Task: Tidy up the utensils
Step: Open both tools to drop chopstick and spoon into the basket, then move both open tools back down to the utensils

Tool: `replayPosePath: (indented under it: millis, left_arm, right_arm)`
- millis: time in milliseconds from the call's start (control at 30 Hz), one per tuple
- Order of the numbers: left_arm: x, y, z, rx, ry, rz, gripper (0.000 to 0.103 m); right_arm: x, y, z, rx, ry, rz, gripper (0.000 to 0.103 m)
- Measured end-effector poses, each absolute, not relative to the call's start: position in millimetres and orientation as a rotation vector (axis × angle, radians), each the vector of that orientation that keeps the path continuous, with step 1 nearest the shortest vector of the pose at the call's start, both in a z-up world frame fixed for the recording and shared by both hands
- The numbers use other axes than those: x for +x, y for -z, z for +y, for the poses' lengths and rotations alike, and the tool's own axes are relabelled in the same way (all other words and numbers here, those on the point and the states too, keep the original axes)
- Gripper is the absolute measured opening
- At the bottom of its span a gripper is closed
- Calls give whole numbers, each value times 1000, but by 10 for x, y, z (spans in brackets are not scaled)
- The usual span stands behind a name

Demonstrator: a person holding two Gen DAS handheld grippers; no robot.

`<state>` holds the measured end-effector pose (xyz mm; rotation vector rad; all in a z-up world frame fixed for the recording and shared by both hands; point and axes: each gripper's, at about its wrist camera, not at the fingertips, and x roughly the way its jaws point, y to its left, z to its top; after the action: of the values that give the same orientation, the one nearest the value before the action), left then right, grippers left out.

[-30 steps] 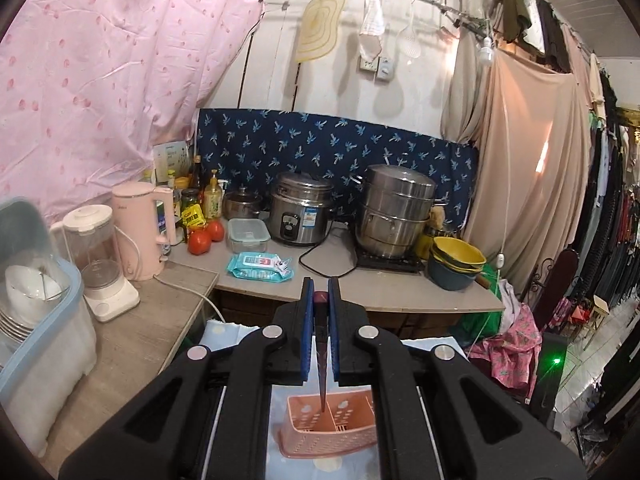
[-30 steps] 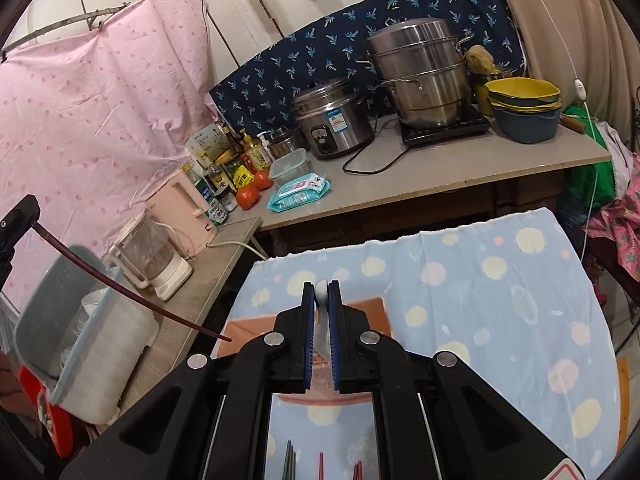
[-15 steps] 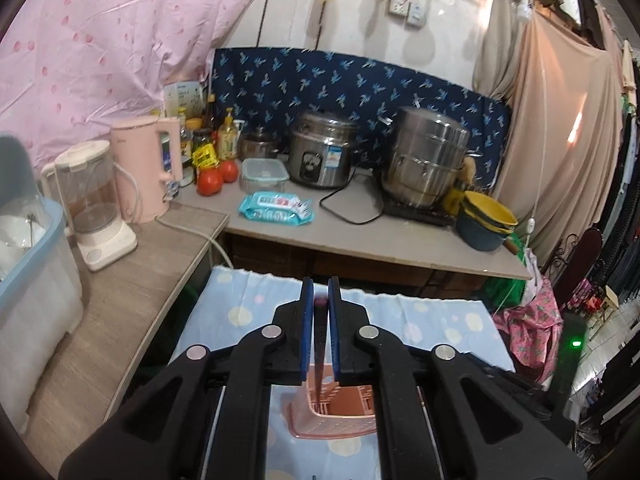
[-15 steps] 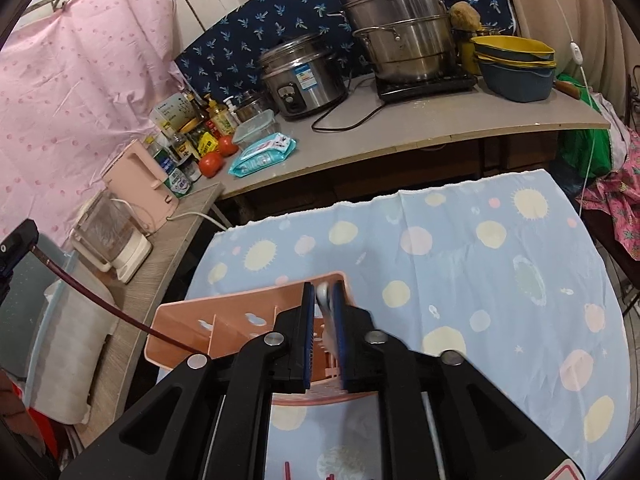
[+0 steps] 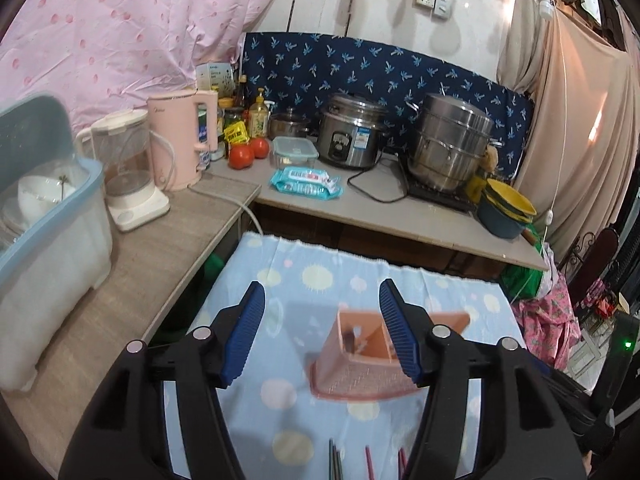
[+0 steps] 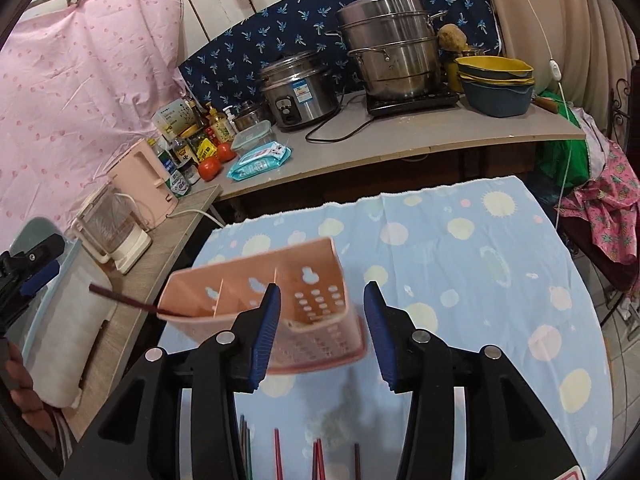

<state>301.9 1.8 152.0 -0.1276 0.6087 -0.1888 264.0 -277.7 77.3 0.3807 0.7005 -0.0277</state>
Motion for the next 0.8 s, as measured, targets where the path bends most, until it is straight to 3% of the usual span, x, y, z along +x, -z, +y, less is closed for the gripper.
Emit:
replayPosePath:
  millis: [800]
  left_arm:
    - [1621,-157,135,-91,221,926,57]
  right_arm:
    - [936,196,-2469,326,81,940,43]
